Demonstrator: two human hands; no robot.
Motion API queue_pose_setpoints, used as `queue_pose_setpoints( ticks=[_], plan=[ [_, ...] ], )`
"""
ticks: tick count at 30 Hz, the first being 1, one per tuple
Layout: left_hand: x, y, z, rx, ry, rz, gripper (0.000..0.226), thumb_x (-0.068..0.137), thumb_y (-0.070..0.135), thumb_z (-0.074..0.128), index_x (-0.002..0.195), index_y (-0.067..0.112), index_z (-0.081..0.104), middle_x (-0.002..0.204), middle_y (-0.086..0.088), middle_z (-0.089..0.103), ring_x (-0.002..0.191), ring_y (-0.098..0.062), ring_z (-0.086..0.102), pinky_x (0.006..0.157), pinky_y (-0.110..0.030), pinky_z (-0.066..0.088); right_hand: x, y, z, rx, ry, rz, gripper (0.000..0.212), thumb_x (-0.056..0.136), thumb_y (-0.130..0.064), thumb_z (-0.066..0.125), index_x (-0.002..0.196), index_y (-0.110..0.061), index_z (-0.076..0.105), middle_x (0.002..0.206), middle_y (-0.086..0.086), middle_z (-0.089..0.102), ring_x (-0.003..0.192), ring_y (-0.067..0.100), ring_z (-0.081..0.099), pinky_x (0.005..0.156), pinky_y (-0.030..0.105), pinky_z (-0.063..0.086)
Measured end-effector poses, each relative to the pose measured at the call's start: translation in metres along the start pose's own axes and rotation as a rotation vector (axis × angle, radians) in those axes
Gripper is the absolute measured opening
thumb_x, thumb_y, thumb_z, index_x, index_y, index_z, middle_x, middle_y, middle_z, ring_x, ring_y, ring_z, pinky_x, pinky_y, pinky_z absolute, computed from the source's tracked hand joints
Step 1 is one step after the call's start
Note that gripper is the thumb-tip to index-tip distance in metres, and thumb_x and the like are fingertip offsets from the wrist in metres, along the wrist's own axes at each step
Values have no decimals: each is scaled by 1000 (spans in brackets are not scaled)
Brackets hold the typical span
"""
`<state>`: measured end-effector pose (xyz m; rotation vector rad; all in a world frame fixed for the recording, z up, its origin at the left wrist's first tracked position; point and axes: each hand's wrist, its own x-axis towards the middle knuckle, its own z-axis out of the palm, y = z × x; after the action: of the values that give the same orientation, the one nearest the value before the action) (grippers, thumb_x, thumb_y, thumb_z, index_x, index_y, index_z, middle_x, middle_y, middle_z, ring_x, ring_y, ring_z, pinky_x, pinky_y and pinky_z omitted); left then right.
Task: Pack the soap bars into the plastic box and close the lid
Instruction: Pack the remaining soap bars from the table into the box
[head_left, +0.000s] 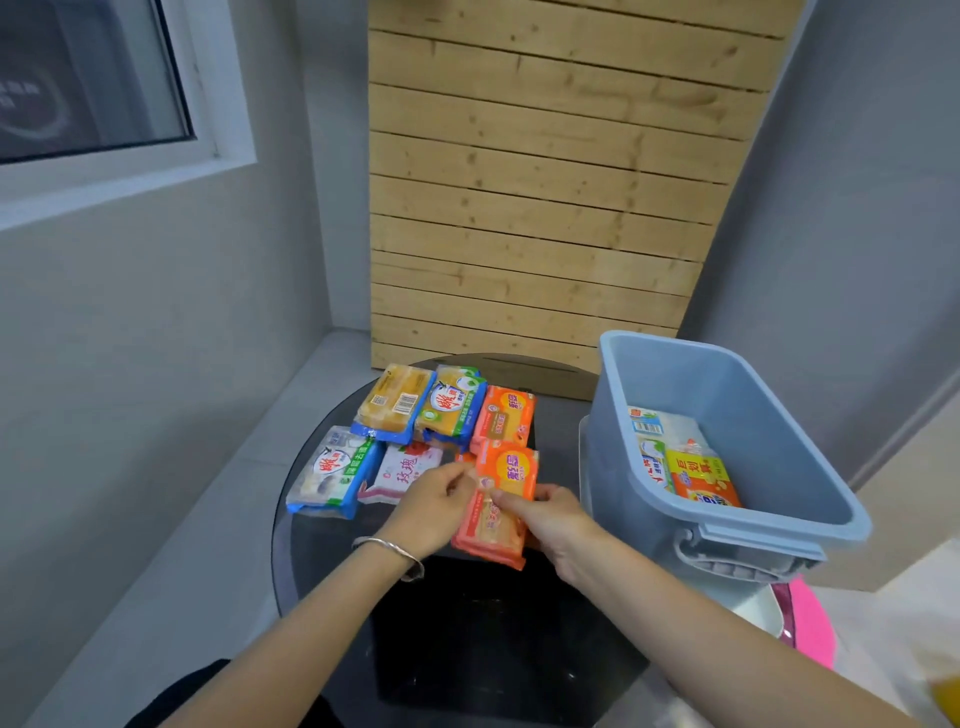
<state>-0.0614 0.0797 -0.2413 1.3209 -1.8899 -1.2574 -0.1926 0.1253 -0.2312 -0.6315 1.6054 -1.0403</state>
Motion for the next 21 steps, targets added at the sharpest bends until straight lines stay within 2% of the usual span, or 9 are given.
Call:
queue_pose_setpoints(
  ticks=[3, 5, 7, 8, 10, 12, 14, 16, 21],
  plan=[
    [-3, 14, -1, -210, -25, 6, 31, 96, 20, 45, 127, 21, 49, 110, 4, 63, 85, -7, 65, 61, -13, 53, -1, -5, -3, 120, 24, -77, 40, 77, -18, 76, 109, -7, 54, 106, 15, 69, 94, 29, 68, 91, 46, 53],
    [-3, 27, -7, -309, -7, 20, 33, 94, 21, 49, 127, 24, 48, 113, -3, 64, 84, -12, 69, 61, -18, 54, -3, -17, -5, 153, 21, -128, 33, 79, -20, 75, 103, -10, 55, 93, 10, 70, 80, 23, 69, 77, 37, 58],
    [-2, 44, -18, -404, 37, 76, 30, 91, 24, 54, 121, 25, 54, 100, -3, 69, 65, -5, 70, 48, -12, 50, -9, -37, -9, 145, -8, -173, 31, 81, -24, 72, 103, -11, 54, 89, 8, 69, 69, 16, 67, 61, 26, 57],
    [0, 54, -24, -448, 41, 98, 28, 89, 25, 56, 117, 26, 58, 95, 0, 71, 58, -2, 69, 45, -11, 49, -13, -48, -12, 143, -36, -199, 33, 82, -24, 71, 106, -11, 53, 94, 10, 69, 70, 16, 66, 61, 25, 56],
    [6, 73, -35, -514, 18, 127, 25, 89, 25, 57, 113, 28, 62, 88, 6, 73, 62, -2, 70, 50, -13, 51, -19, -73, -22, 122, -79, -254, 38, 84, -24, 69, 114, -10, 49, 106, 16, 68, 79, 20, 67, 69, 28, 58],
    [17, 92, -39, -540, 14, 147, 24, 89, 24, 58, 112, 27, 65, 86, 8, 73, 65, -1, 69, 52, -13, 51, -25, -98, -37, 81, -123, -298, 31, 87, -23, 66, 111, -9, 51, 102, 15, 68, 82, 22, 65, 74, 31, 57],
    [29, 109, -38, -556, -5, 154, 23, 88, 25, 58, 110, 27, 66, 82, 10, 74, 65, -1, 69, 52, -13, 51, -29, -118, -55, 60, -162, -316, 24, 87, -21, 65, 106, -11, 53, 90, 10, 68, 74, 20, 65, 69, 27, 59],
    [42, 125, -29, -586, -49, 153, 23, 88, 23, 59, 110, 23, 67, 78, 8, 74, 62, -3, 69, 52, -15, 53, -30, -133, -77, 48, -145, -323, 34, 86, -20, 66, 114, -12, 49, 87, 10, 67, 70, 20, 65, 63, 25, 60],
    [71, 151, 12, -610, -57, 129, 27, 89, 17, 58, 114, 10, 65, 92, -8, 69, 65, -10, 63, 65, -23, 53, -22, -146, -123, 85, -46, -284, 31, 87, -21, 65, 112, -10, 51, 87, 10, 64, 70, 19, 62, 61, 26, 59]
  ],
)
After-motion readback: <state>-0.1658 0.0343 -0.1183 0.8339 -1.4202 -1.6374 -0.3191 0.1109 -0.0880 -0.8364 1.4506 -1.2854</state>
